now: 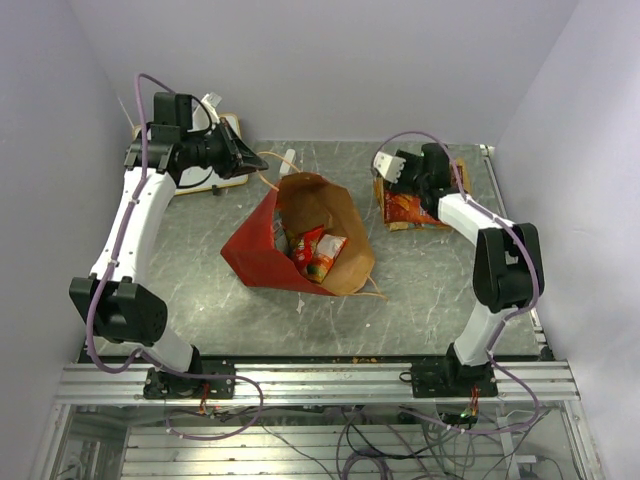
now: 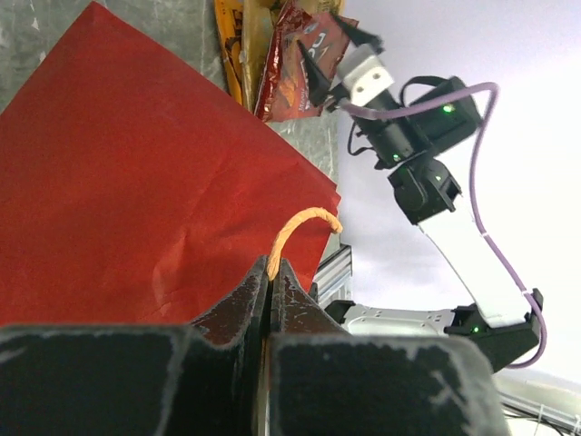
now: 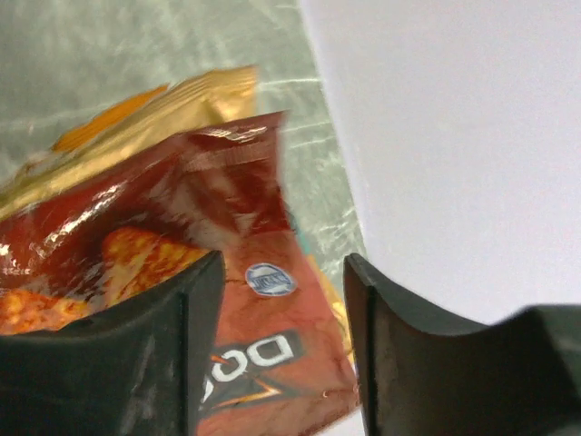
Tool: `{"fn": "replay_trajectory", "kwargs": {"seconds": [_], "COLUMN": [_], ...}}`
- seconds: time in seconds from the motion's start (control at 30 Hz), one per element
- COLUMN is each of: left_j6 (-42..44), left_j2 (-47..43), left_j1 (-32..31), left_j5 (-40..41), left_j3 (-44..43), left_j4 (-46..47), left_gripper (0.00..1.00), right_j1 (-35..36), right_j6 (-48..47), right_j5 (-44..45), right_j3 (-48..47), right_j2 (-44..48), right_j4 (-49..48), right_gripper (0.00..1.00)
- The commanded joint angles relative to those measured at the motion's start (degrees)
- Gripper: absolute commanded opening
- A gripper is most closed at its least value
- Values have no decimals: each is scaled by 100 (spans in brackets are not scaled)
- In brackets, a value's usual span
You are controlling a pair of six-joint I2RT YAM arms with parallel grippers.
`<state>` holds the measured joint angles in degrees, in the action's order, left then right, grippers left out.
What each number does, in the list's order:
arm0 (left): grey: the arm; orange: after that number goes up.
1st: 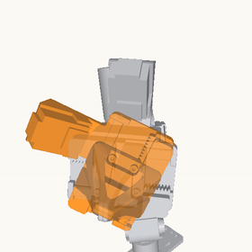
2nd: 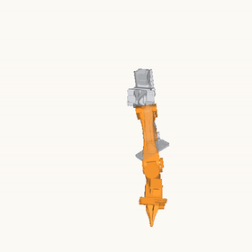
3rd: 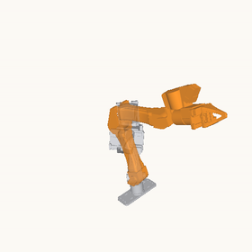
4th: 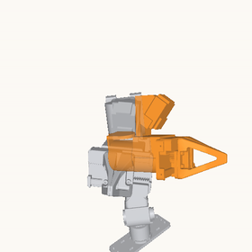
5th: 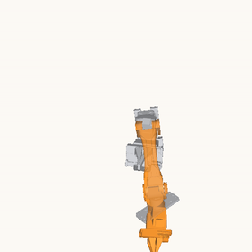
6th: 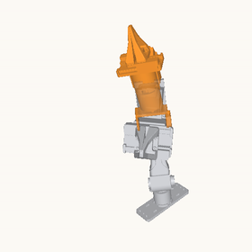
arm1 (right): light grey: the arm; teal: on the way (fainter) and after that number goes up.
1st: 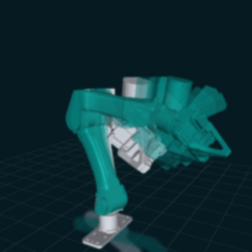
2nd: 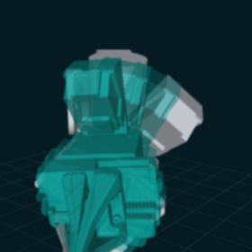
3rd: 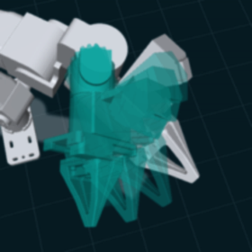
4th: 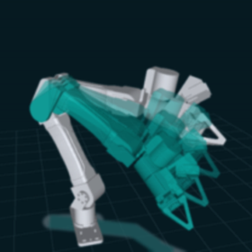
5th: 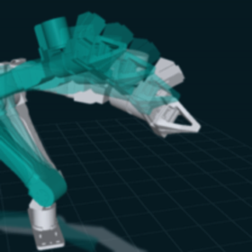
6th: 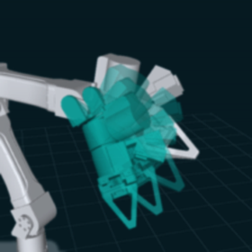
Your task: Take the snacks out of the paper bag
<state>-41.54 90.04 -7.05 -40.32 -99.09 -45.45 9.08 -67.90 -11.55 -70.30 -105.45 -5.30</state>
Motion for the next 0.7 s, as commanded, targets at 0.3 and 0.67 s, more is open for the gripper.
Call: {"fn": "replay_trajectory", "kwargs": {"seconds": [0.3, 0.67], "left_j6": [-432, -423], "left_j2": [-601, -808], "left_j1": [46, 37], "left_j5": [-395, -233], "left_j3": [732, 866], "left_j4": [858, 863], "left_gripper": [7, 7], "right_j1": [772, 732], "right_j6": [5429, 7643], "right_j5": [1360, -758], "right_j3": [-465, 1259], "right_j2": [2072, 3409], "right_j4": [1843, 2933], "right_gripper": [88, 75]}}
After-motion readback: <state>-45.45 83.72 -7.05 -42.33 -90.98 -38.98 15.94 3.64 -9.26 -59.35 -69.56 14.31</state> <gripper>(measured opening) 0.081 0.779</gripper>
